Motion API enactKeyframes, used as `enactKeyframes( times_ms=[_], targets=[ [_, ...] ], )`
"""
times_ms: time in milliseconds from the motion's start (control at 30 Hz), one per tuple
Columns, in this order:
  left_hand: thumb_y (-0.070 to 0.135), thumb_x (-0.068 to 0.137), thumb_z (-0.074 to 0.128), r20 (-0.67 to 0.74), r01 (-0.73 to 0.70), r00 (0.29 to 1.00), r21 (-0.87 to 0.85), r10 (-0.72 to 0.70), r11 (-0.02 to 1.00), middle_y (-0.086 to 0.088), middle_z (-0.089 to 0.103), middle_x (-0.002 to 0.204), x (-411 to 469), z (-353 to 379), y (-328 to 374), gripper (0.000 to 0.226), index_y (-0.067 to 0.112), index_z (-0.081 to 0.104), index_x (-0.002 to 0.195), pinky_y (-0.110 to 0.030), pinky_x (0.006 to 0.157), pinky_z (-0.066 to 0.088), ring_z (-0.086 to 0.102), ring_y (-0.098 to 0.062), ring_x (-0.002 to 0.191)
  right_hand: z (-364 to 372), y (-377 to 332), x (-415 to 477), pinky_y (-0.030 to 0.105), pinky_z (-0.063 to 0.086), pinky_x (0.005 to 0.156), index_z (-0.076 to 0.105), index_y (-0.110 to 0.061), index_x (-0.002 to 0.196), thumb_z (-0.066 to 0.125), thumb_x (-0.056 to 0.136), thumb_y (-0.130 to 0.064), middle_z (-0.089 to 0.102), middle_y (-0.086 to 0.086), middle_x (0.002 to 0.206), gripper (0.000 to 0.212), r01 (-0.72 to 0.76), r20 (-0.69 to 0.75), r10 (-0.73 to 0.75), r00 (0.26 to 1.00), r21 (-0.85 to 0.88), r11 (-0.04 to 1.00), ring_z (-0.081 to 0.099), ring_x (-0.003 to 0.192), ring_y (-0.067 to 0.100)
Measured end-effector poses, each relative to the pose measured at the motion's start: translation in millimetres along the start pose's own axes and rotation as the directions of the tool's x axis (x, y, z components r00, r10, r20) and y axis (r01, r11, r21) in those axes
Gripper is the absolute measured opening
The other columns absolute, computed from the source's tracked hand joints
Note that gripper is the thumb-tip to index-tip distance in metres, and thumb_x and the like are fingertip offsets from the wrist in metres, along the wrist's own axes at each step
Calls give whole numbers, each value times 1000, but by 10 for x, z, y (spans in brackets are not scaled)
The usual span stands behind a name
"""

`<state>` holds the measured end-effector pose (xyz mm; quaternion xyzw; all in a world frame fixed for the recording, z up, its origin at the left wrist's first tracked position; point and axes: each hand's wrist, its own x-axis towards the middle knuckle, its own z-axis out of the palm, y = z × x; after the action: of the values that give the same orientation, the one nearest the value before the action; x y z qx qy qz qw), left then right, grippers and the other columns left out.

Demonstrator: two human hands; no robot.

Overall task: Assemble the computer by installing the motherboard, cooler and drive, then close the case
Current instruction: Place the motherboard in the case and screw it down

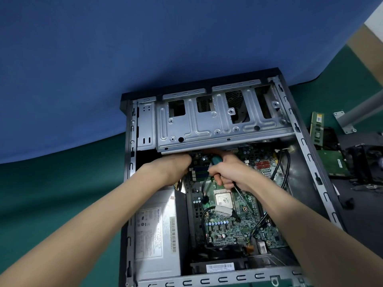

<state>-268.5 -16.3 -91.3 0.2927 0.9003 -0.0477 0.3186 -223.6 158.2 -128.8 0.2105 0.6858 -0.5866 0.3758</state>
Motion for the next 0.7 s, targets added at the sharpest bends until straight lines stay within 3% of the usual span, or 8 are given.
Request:
enactKeyframes(
  times_ms=[67, 300, 467, 567, 700],
  targets=[
    [21, 97, 49, 190, 61, 981, -79, -45, 995, -7, 57, 98, -106, 14, -90, 6, 15, 50, 93, -28, 76, 40, 52, -20, 86, 23, -95, 18, 20, 25, 34, 50, 0, 71, 55, 88, -3, 49, 1, 39, 18, -31, 37, 34, 999, -80, 996, 28, 31, 9],
    [10, 95, 51, 210, 175, 967, -139, -144, 975, -9, 56, 100, -239, 42, -142, 8, 9, 52, 102, -26, 69, 40, 53, -18, 84, 110, -364, 160, 15, 18, 33, 41, -9, 61, 42, 91, -2, 41, -4, 35, 30, -75, 143, 116, 983, -265, 961, 21, 30, 5],
    [7, 93, 49, 152, 191, 975, -215, -160, 958, -5, 52, 83, -237, 35, -123, 12, 11, 48, 82, -26, 64, 39, 51, -19, 78, 175, -388, 235, 14, 17, 31, 41, -9, 65, 40, 94, -3, 42, -4, 34, 30, -81, 178, 128, 976, -252, 964, 21, 28, 4],
    [14, 95, 51, 110, 171, 983, -295, -145, 940, -9, 60, 97, -189, 5, -72, 9, 8, 58, 95, -26, 72, 41, 57, -23, 91, 164, -315, 249, 15, 18, 31, 42, -8, 65, 42, 93, -2, 42, -3, 35, 28, -83, 165, 113, 980, -180, 980, 22, 28, 4],
    [15, 96, 49, 65, 150, 989, -347, -136, 926, -13, 62, 112, -91, -11, 64, 17, 6, 58, 108, -30, 86, 44, 57, -27, 102, 111, -156, 220, 17, 20, 31, 47, -5, 65, 51, 86, -1, 46, 1, 41, 21, -79, 83, 82, 993, -36, 996, 25, 30, 7]
  ],
)
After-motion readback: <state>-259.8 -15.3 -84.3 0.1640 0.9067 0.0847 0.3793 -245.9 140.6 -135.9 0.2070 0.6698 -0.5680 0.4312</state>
